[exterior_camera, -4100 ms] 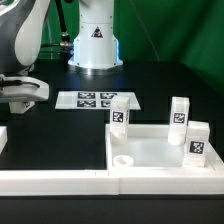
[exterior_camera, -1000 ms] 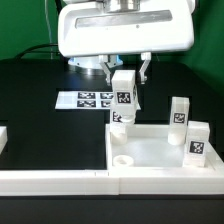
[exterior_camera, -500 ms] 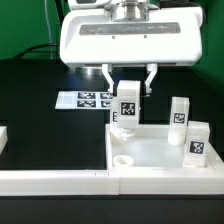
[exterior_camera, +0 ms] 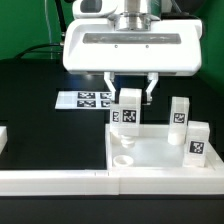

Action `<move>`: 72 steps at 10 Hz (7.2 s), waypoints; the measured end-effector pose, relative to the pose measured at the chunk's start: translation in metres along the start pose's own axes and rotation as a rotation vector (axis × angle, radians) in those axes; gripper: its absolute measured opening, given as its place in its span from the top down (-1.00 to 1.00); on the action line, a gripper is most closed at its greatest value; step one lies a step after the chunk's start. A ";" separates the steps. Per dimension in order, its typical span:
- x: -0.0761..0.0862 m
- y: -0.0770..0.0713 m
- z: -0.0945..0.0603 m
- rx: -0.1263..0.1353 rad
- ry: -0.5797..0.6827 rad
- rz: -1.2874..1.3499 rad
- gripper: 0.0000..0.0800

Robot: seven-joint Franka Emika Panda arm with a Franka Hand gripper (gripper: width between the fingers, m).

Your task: Assemble square table

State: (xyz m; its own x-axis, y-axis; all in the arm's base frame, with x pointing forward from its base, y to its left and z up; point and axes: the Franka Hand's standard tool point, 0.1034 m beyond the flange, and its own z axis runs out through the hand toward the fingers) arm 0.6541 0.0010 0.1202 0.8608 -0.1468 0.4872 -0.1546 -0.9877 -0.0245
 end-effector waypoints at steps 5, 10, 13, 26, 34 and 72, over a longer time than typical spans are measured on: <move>-0.013 0.010 0.018 -0.019 -0.009 -0.020 0.27; -0.017 0.008 0.029 -0.023 -0.016 -0.026 0.27; -0.021 0.011 0.033 -0.027 -0.020 -0.026 0.27; -0.021 0.005 0.026 -0.001 -0.156 0.044 -0.62; -0.020 0.003 0.037 0.028 -0.454 0.112 -0.62; -0.016 0.001 0.044 -0.154 -0.485 0.912 0.27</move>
Offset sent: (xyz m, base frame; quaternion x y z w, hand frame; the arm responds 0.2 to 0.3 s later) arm 0.0048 -0.0058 -0.0126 0.0158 0.0070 -0.0022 0.9998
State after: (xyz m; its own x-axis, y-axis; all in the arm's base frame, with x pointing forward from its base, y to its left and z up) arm 0.6612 0.0003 0.0743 0.4833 -0.8731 -0.0644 -0.8746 -0.4784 -0.0788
